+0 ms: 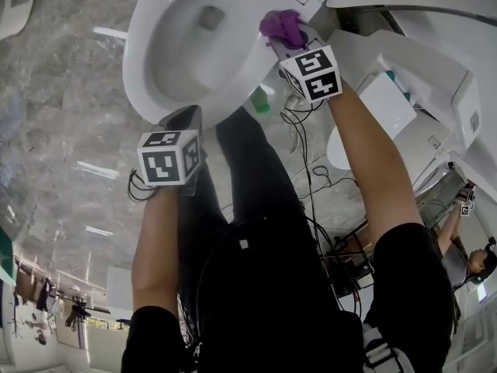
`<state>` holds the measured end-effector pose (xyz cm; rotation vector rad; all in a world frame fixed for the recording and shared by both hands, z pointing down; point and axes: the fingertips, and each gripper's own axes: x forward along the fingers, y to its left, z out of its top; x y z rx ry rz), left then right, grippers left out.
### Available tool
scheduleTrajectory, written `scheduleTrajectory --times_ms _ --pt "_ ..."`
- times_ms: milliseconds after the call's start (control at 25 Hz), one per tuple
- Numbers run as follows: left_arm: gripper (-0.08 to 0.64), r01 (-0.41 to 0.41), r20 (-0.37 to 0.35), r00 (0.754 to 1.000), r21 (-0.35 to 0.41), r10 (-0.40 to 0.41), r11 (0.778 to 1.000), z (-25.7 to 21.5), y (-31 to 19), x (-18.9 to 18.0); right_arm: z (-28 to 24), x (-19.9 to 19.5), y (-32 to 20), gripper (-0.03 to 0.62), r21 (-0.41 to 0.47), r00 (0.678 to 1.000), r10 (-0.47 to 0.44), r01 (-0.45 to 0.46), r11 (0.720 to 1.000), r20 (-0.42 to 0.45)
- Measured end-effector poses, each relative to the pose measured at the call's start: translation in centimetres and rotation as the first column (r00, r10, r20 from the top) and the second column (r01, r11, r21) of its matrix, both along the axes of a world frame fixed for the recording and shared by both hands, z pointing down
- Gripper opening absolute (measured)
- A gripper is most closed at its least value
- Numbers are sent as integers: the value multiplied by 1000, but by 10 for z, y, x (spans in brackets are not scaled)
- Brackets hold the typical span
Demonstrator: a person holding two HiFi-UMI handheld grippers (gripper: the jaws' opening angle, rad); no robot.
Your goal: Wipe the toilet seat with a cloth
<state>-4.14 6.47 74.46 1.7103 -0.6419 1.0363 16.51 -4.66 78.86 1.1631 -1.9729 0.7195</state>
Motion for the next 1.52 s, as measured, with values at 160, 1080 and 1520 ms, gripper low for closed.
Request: scheduleTrajectory --times_ms 160,1080,1520 --pt "9 32 14 999 17 -32 999 -2 -3 -14 1 -33 27 55 -57 995 -85 88 994 55" --pt "9 97 2 995 3 -97 995 2 9 -112 8 -139 115 55 -244 987 49 -11 970 152" --pt "9 96 -14 995 -31 -96 995 14 8 -161 6 -242 151 55 -327 964 118 -36 944 236"
